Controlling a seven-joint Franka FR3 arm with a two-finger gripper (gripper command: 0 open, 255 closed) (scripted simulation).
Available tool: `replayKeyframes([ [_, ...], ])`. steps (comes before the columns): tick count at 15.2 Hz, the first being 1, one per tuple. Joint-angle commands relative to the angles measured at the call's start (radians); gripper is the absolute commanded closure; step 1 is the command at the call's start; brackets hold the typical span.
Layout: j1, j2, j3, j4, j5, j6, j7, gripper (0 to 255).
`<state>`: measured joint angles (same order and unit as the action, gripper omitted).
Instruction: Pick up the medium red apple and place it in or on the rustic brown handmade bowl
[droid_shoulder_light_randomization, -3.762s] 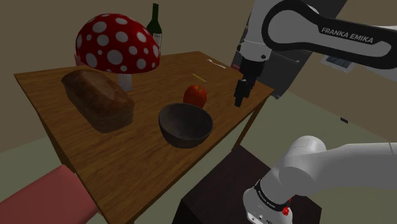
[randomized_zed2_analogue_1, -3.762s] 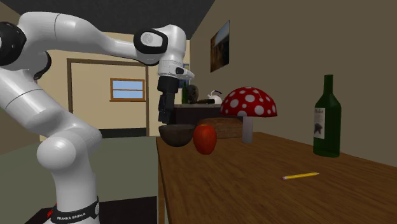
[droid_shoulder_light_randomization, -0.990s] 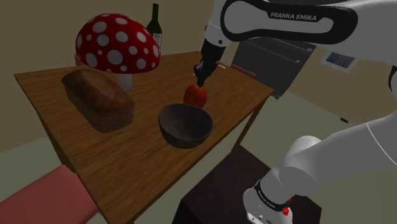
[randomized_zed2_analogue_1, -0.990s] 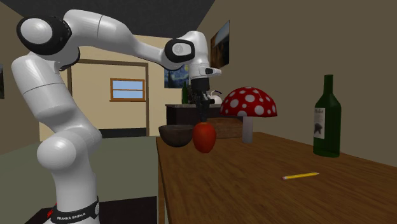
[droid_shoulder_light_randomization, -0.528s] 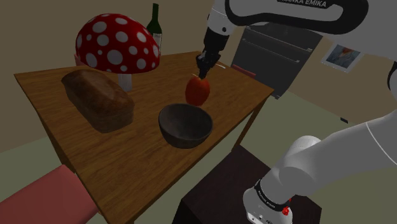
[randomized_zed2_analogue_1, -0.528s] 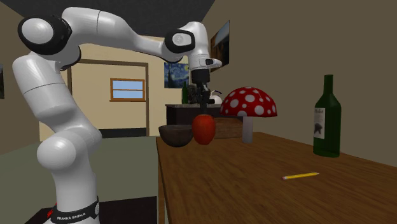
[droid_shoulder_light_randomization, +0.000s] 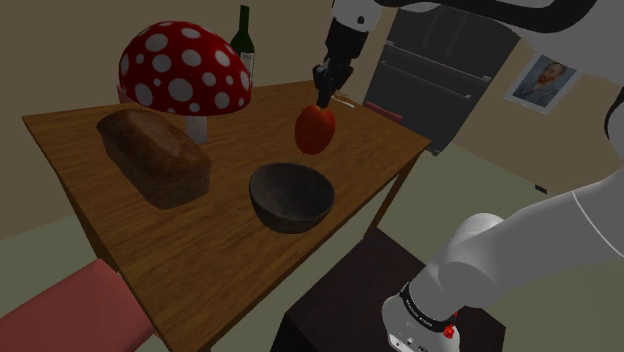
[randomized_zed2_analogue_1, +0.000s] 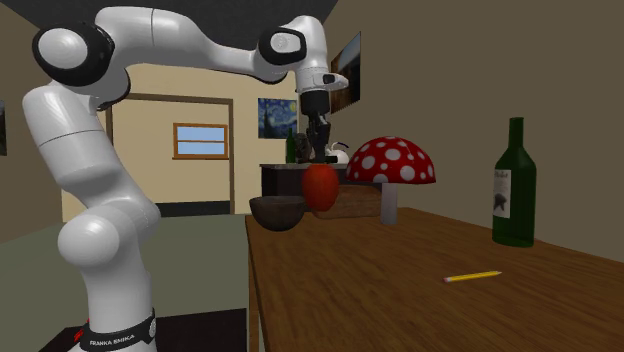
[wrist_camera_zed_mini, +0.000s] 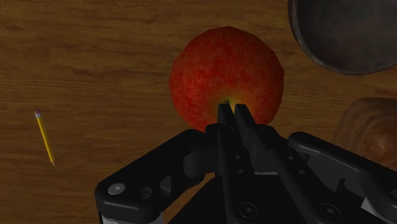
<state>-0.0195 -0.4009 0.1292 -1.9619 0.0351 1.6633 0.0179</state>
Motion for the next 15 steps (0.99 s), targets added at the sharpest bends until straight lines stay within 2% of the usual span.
replayKeyframes([
  [1,-0.001,0.007,0.000,0.033,-0.001,-0.026,0.000,255],
  [15,-0.005,0.086,0.001,0.305,-0.010,-0.219,0.006,255],
])
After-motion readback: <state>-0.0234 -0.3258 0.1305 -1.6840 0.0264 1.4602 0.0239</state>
